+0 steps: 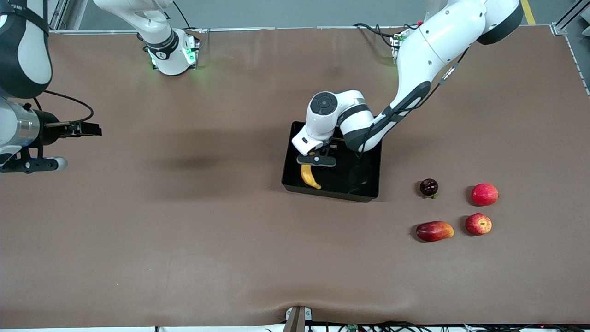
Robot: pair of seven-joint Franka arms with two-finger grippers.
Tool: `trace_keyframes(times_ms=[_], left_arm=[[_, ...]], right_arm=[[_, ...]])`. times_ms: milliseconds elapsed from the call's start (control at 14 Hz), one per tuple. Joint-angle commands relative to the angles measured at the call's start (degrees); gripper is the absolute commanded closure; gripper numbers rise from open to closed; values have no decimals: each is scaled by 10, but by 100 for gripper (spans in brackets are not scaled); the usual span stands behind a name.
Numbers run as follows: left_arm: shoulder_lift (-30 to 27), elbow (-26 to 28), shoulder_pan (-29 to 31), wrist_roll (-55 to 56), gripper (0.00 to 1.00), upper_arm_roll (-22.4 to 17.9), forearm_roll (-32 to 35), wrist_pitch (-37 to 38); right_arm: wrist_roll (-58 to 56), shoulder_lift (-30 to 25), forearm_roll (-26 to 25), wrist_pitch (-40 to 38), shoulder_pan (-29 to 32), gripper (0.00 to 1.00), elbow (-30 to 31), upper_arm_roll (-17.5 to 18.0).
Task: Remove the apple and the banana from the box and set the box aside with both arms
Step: 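Grasp the yellow banana with the left gripper while the right gripper approaches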
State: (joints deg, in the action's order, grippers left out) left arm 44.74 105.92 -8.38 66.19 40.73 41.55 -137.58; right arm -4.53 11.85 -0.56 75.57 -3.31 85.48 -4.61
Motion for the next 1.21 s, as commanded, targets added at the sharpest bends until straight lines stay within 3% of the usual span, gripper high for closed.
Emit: trace_keyframes(times_ms=[0, 143, 429, 571, 714, 857, 1000, 1143], left_arm=[[7, -5, -7, 34, 72, -6, 13, -13], [6, -6, -7, 38, 100, -6, 13, -13], [-28, -13, -15, 46, 100, 0, 13, 14], [-62, -14, -5, 44, 100, 20, 4, 54], [-95, -14, 12, 41, 100, 43, -15, 83], [-119, -13, 67, 20, 100, 93, -35, 104], [-127, -14, 149, -17, 100, 172, -35, 145], [-126, -9, 255, -82, 100, 255, -35, 183]], right_arm=[[-5, -2, -14, -15, -1, 0, -2, -1], [-6, -1, -14, -17, 3, 0, -2, -4], [-33, 19, -30, -9, 5, 0, -14, -4], [-65, 41, -51, -14, 7, 0, -58, -4], [-62, 44, -38, -12, 11, 0, -59, -4], [-61, 47, 23, -9, 20, 0, -51, -7], [-58, 56, 90, 4, 25, 0, -32, -7], [-55, 56, 113, 22, 18, 0, -22, -5]])
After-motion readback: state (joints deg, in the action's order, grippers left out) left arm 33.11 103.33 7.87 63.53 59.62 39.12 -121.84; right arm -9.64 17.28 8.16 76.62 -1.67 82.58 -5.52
